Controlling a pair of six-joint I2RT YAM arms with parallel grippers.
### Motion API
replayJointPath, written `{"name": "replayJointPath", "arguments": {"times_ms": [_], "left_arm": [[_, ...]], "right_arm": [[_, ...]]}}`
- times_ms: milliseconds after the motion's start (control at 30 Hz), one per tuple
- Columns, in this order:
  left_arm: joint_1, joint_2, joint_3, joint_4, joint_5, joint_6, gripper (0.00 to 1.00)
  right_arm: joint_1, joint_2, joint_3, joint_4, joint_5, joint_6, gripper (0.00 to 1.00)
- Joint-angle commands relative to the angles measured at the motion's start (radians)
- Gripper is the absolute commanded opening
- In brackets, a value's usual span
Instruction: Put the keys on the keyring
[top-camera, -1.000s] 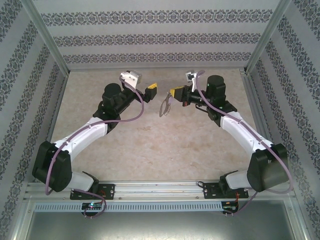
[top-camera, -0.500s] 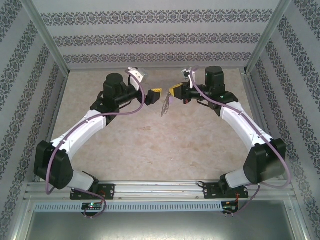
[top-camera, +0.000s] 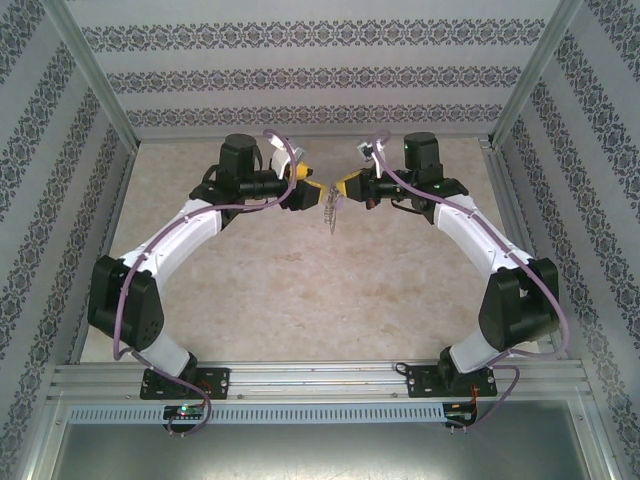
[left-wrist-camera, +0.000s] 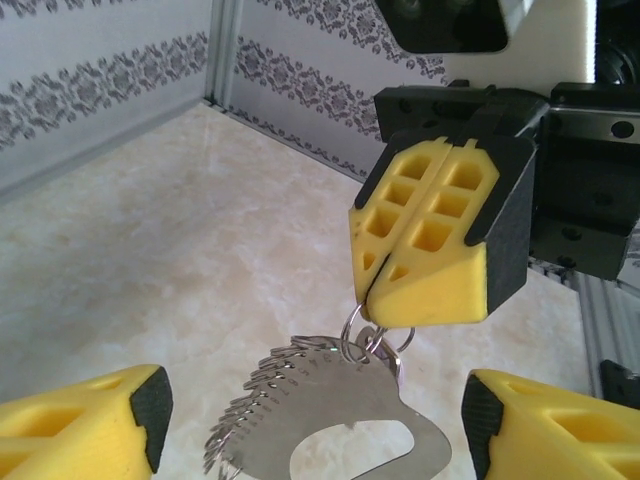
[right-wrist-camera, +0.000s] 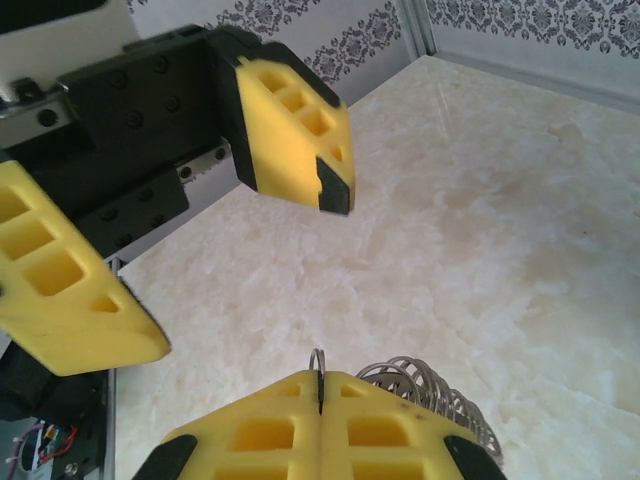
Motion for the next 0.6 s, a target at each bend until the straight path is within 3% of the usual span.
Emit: {"name": "replayJointPath", "arguments": {"times_ms": [0,133,333,567], "left_arm": [[0.027,0.034,0.046,0.048,0.138,-0.065,0.71],[0.044,0.084,0.08,0.082,0.233,-0.129,0.58],[0.046,0.096,0.084,0.108,0.279,-0.155,0.45],[0.043,0.1,0.061,0.153,0.304,-0.193,0.39]], "right_arm": [[-0.006,0.001,0.034,0.018,-0.063,-0.019,0.0],[-0.007,-0.002,0.028,0.036,-0.088,-0.003,0.0],[0.0,0.003,0.027,0.055,-0.1,0.014,0.0],[0.022,0.016,0.046,0.068,-0.093,0.026,0.0]]}}
